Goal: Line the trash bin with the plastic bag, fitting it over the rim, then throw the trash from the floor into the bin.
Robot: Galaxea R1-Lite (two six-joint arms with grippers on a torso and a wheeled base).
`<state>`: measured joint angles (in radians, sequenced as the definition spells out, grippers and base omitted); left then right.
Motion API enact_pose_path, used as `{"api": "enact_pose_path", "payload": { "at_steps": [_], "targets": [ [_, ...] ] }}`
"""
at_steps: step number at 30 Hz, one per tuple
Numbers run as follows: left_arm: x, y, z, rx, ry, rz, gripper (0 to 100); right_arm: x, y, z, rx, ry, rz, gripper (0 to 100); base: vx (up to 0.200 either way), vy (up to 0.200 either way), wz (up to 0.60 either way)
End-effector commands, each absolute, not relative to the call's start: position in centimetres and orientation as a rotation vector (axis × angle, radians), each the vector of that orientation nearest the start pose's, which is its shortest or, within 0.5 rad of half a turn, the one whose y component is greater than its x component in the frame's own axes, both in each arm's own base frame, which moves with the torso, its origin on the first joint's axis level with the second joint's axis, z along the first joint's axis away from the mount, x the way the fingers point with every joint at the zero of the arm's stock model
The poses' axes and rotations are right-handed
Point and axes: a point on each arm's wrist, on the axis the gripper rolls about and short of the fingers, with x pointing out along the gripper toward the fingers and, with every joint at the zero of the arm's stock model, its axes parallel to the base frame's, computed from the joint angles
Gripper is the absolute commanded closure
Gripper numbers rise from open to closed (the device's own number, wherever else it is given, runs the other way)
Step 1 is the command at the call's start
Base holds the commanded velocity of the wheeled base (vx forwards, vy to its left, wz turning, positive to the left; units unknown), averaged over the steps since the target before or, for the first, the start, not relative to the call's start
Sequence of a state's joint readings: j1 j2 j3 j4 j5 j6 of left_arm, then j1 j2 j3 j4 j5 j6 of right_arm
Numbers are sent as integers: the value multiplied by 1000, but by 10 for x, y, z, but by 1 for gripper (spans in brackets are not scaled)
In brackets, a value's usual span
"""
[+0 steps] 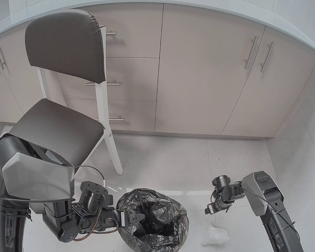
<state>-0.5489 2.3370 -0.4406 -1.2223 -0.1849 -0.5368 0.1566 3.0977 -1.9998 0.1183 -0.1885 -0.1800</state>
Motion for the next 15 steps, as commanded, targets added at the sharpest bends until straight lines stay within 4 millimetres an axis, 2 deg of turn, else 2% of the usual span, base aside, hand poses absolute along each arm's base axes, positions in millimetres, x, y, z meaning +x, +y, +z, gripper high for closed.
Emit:
{"api": "enact_pose_path", "payload": {
  "at_steps": [1, 7, 15],
  "targets": [
    [257, -161, -38, -367, 847, -502, 0, 475, 81, -205, -384, 1201, 119, 0, 0, 0, 0],
    [257, -162, -39, -357, 847, -507, 0, 472, 95, -205, -415, 1192, 205, 0, 0, 0, 0],
    [256, -162, -42, -334, 848, -515, 0, 470, 97, -206, -431, 1197, 307, 0, 0, 0, 0]
  ]
}}
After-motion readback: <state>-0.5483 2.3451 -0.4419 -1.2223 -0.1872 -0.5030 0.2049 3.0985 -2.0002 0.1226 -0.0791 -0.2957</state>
